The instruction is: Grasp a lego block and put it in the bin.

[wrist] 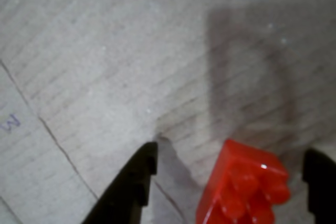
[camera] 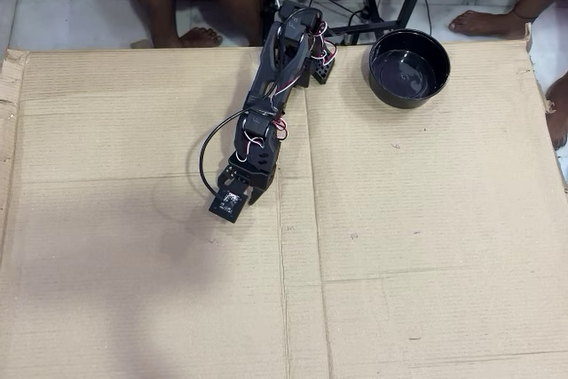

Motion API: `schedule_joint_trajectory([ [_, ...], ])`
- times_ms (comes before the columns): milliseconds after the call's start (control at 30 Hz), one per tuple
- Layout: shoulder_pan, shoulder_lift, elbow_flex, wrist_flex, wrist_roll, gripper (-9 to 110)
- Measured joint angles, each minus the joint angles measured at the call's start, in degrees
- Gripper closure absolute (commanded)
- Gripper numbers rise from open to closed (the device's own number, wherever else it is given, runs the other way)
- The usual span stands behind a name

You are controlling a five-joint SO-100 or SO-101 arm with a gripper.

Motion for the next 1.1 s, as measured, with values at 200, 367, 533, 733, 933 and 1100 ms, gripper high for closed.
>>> schedule_joint_trajectory([
  [200, 0.00, -0.09, -1.58, 4.75, -0.18, 71],
  [367, 0.09, -0.18, -3.78, 11.34, -0.18, 72],
  [533, 1.23, -0.35, -4.39, 12.04, -0.18, 91],
  [733, 0.18, -0.53, -4.48, 10.46, -0.18, 101],
  [933, 0.18, -0.53, -4.48, 10.02, -0.18, 101],
  [1100, -0.35, 0.88, -4.13, 10.55, -0.18, 101],
])
